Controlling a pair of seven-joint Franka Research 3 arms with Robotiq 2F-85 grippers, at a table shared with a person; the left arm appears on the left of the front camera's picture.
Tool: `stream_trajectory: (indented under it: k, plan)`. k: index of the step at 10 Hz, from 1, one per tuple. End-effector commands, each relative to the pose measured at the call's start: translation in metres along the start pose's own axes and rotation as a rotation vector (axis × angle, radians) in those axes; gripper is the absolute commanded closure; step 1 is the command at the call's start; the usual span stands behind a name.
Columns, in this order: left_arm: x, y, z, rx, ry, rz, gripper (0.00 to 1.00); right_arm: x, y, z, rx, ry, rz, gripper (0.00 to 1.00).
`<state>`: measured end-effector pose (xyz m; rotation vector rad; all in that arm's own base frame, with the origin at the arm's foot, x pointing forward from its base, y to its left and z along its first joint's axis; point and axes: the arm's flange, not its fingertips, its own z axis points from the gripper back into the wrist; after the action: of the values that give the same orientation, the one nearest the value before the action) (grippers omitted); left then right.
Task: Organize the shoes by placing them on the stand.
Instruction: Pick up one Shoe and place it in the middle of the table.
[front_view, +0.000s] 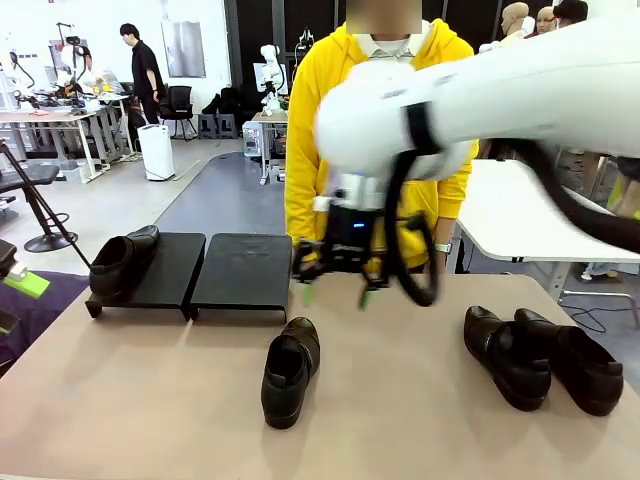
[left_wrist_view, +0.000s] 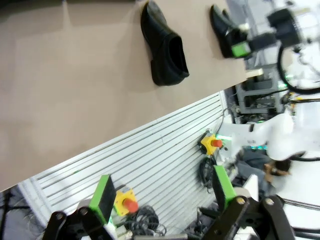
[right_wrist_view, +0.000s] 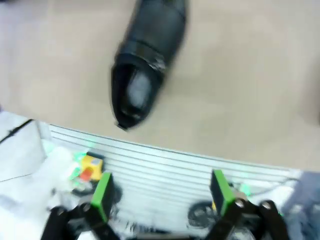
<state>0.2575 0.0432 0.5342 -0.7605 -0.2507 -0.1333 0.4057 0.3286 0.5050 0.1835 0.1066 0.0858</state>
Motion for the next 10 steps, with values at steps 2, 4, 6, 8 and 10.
stream_trajectory:
  k: [2, 4, 6, 8, 10]
  plan:
    - [-0.001, 0.001, 0.002, -0.019, -0.003, -0.014, 0.0, -0.11, -0.117, 0.035, 0.125, -0.045, -0.003, 0.0]
    - [-0.001, 0.001, 0.002, -0.019, -0.003, -0.014, 0.0, -0.158, -0.198, 0.048, 0.372, -0.179, -0.027, 0.0]
    - [-0.001, 0.001, 0.002, -0.019, -0.003, -0.014, 0.0, -0.219, -0.26, 0.046, 0.586, -0.38, 0.021, 0.0]
    - [-0.001, 0.001, 0.002, -0.019, -0.003, -0.014, 0.0, -0.261, -0.29, 0.029, 0.657, -0.494, 0.042, 0.0]
    - [-0.001, 0.001, 0.002, -0.019, -0.003, -0.014, 0.0, -0.241, -0.29, 0.01, 0.657, -0.366, -0.011, 0.0]
